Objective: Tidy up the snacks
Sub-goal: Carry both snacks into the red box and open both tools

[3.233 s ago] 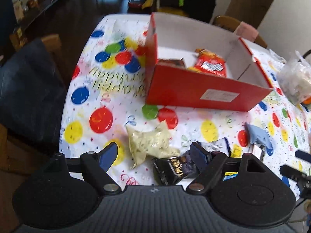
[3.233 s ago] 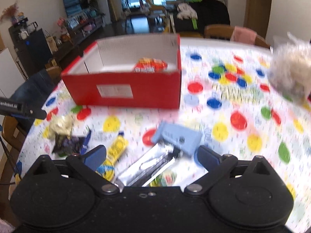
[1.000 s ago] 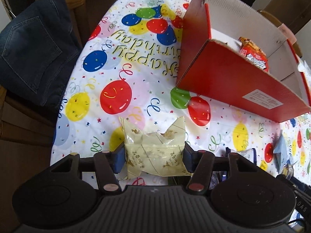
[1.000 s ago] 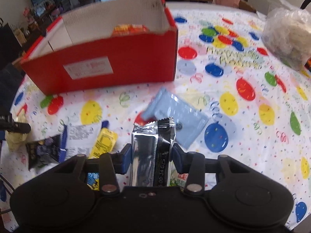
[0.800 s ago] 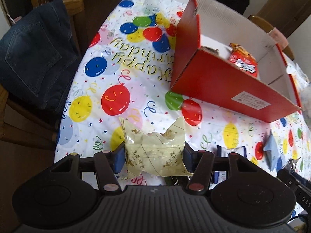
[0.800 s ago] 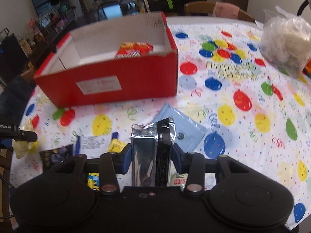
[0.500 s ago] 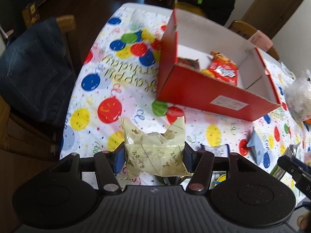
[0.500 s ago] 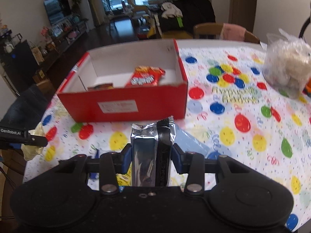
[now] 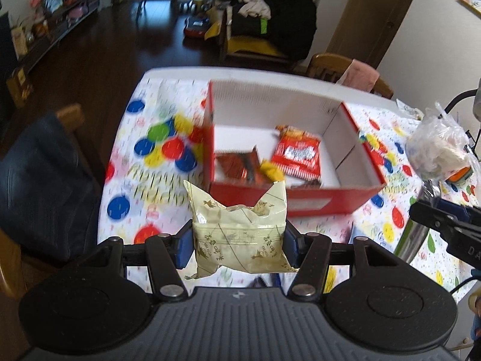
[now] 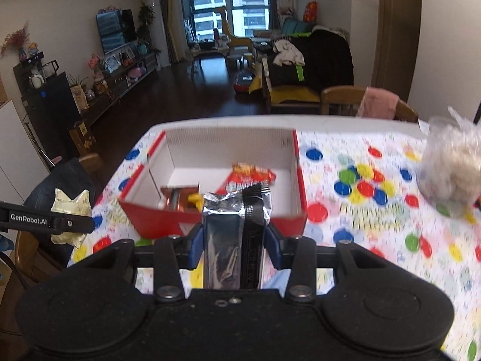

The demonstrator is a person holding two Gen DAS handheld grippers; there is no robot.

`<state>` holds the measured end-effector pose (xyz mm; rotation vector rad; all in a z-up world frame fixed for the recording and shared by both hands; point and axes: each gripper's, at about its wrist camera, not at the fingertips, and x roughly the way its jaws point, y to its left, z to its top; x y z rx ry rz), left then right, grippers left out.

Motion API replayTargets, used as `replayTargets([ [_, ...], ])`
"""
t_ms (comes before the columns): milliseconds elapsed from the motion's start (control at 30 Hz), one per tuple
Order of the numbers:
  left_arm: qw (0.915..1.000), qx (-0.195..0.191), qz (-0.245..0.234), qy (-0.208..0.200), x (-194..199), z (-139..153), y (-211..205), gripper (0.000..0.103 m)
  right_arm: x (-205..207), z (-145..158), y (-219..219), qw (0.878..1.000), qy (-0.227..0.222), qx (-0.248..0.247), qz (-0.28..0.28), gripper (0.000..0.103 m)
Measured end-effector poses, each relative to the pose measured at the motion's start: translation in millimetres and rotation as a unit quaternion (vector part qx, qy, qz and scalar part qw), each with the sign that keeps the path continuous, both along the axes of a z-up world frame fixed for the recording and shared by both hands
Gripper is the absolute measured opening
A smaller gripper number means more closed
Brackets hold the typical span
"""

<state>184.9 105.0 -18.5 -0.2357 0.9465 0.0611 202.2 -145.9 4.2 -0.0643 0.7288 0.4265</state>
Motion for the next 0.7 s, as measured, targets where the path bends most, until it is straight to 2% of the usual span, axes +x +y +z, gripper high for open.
replayTargets([
  [167, 0.9997, 0.020, -0.006, -0.015, 24.0, 14.4, -6.4, 0.057, 28.8, 12.2, 7.8, 1.000, -0.018, -0.002, 0.006, 0.041],
  [367, 0.9994, 0.032, -0.001, -0.007, 62.4, 18.0, -8.5, 0.057, 68.8, 15.9, 19.1, 1.000, -0.014, -0.004, 0.014, 0.041],
  [700, 0.9979, 0.057, -0.010, 0.028, 125.4, 1.3, -17.1, 0.057, 137.3, -6.3, 45.9, 0.998, 0.017, -0.040, 0.038, 0.041],
])
